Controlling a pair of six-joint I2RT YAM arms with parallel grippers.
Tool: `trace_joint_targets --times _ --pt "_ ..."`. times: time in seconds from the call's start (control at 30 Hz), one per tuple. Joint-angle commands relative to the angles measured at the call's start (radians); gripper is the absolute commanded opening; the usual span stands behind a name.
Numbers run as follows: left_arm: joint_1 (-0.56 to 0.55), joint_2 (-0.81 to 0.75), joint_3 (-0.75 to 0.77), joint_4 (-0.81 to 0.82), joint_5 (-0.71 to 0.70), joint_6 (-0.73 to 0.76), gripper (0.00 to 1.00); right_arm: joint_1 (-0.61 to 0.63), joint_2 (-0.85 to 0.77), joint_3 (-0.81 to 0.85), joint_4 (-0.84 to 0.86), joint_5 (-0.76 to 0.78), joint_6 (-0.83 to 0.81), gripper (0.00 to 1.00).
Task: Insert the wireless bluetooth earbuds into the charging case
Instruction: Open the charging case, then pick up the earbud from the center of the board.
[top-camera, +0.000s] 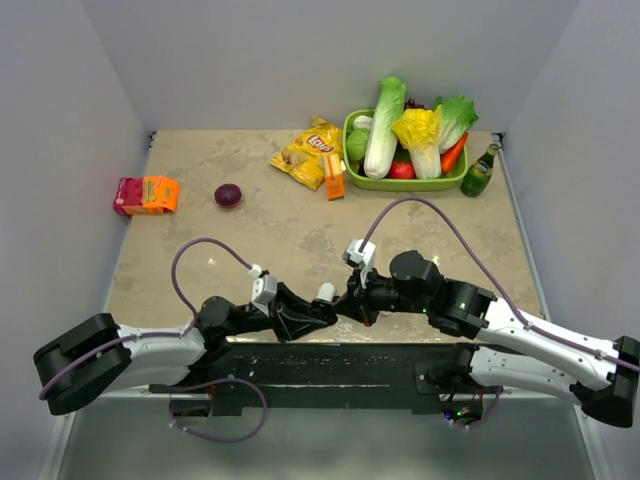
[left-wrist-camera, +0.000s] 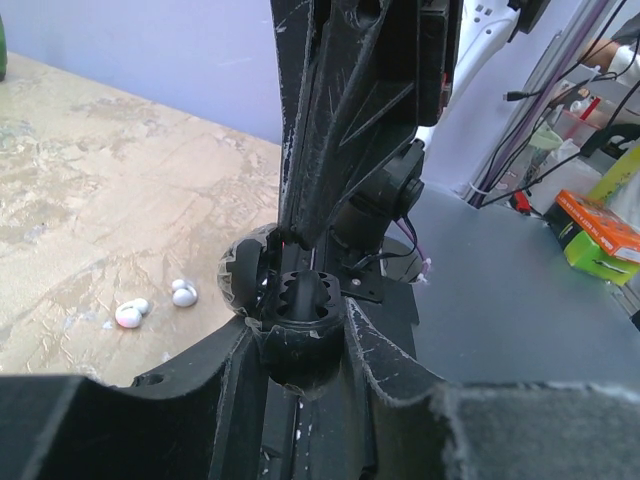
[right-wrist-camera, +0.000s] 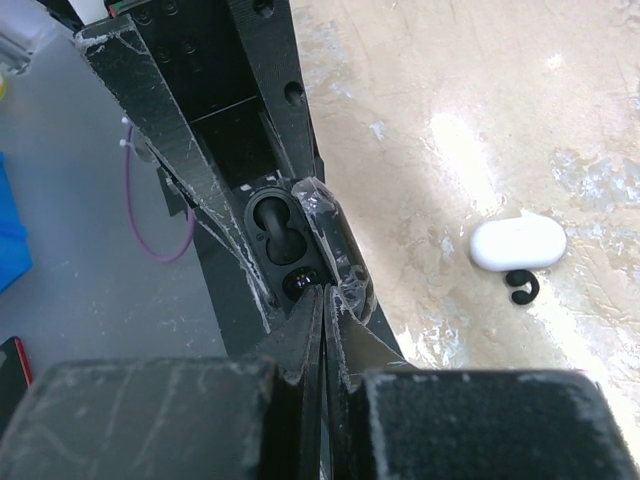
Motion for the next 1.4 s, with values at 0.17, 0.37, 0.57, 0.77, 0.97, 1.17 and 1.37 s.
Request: trace_joint_targets --times 0.17,0.37,0.57,0.77,0.97,1.17,1.37 --pt "-0.001 -0.039 -0.122 0.184 -0.023 0.013 0.00 0.001 -0.132 0.061 0.027 0.073 0.019 0.01" --pt "-0.001 -0.103 -0.130 0.131 -0.033 0.022 0.00 -0.014 -0.197 0.007 -0.040 0.543 0.173 0.04" --pt "-0.001 -0.221 -0.136 0.005 -0.049 0.050 0.00 -0.059 0.007 -0.109 0.076 0.530 0.263 0.14" --pt "-0.001 -0.278 -0.158 -0.029 -0.055 0.054 0.00 -0.082 0.254 -0.141 0.216 0.450 0.236 0.47" --pt "-0.001 -0.284 -0.167 -0.029 -0.058 0.060 0.00 -0.108 0.409 -0.155 0.302 0.411 0.214 0.47" --pt "-0.001 -0.264 -0.171 -0.010 -0.055 0.065 0.00 -0.117 0.476 -0.146 0.333 0.402 0.207 0.45" --pt "-0.001 -0.255 -0.179 0.000 -0.053 0.067 0.00 -0.126 0.522 -0.141 0.339 0.411 0.194 0.44"
